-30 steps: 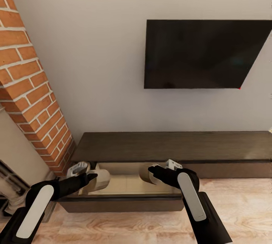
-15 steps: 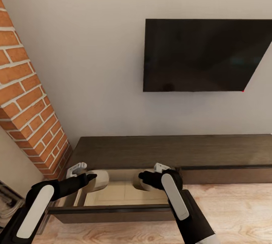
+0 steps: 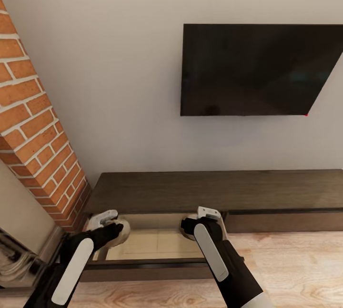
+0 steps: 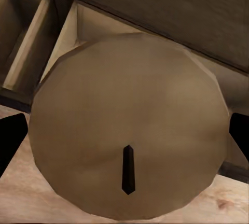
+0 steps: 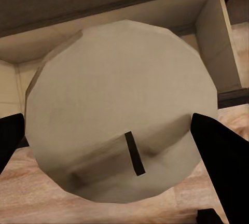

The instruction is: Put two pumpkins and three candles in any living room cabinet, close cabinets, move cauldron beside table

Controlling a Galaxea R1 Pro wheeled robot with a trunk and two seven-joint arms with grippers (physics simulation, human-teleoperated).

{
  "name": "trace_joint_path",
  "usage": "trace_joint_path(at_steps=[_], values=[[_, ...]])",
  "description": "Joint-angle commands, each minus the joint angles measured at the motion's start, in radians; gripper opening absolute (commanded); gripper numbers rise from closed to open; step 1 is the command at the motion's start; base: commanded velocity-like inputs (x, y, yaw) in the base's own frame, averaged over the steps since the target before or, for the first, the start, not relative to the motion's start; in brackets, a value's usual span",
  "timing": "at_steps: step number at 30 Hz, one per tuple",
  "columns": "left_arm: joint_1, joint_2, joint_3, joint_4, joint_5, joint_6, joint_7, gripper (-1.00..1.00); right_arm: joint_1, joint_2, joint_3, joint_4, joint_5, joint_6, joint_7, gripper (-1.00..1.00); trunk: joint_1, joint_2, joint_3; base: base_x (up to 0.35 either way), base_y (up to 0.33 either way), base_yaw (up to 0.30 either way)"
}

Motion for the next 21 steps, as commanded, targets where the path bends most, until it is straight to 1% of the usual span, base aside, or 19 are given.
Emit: trace_joint_path(at_steps=[1,3,6,8,12,18,19,21], values=[[0.0,-0.004,-0.019,0.002,-0.024,-0.027,0.002,-1.0,0.0,0.0,0.0,0.0,0.0,-0.001,0.0,-1.0,0.0,0.0,0.0,0.0,0.0,0.0],[0.0,-0.008,-0.046,0.007,-0.048,-0.063,0.003,-1.0,0.0,0.0,0.0,0.001,0.0,-0.001,-0.001,-1.0,0.0,0.0,0.0,0.0,0.0,0.0],[0.0,-0.011,-0.061,0.014,-0.06,-0.079,-0.003,-1.0,0.0,0.0,0.001,0.001,0.001,-0.001,-0.002,-1.0,0.0,0.0,0.0,0.0,0.004,0.0],[0.0,-0.01,-0.064,0.017,-0.062,-0.083,-0.006,-1.0,0.0,0.0,0.0,0.001,0.001,0.0,-0.002,-1.0,0.0,0.0,0.0,0.0,0.109,-0.045],[0.0,-0.01,-0.066,0.018,-0.061,-0.084,-0.009,-1.0,-0.001,0.0,-0.001,0.001,-0.007,0.004,0.0,-1.0,0.0,0.0,0.0,0.0,0.193,-0.166],[0.0,-0.011,-0.068,0.027,-0.062,-0.082,-0.011,-1.0,-0.002,0.0,0.0,0.006,-0.006,0.008,0.004,-1.0,0.0,0.0,0.0,0.0,0.038,-0.036],[0.0,-0.011,-0.068,0.034,-0.062,-0.082,-0.012,-1.0,-0.003,0.0,0.0,0.015,-0.007,0.008,0.006,-1.0,0.0,0.0,0.0,0.0,0.006,-0.006],[0.0,-0.021,-0.069,0.059,-0.064,-0.082,-0.012,-1.0,-0.025,0.0,0.002,0.069,-0.006,0.009,0.009,-1.0,0.0,0.0,0.0,0.0,0.003,-0.002]])
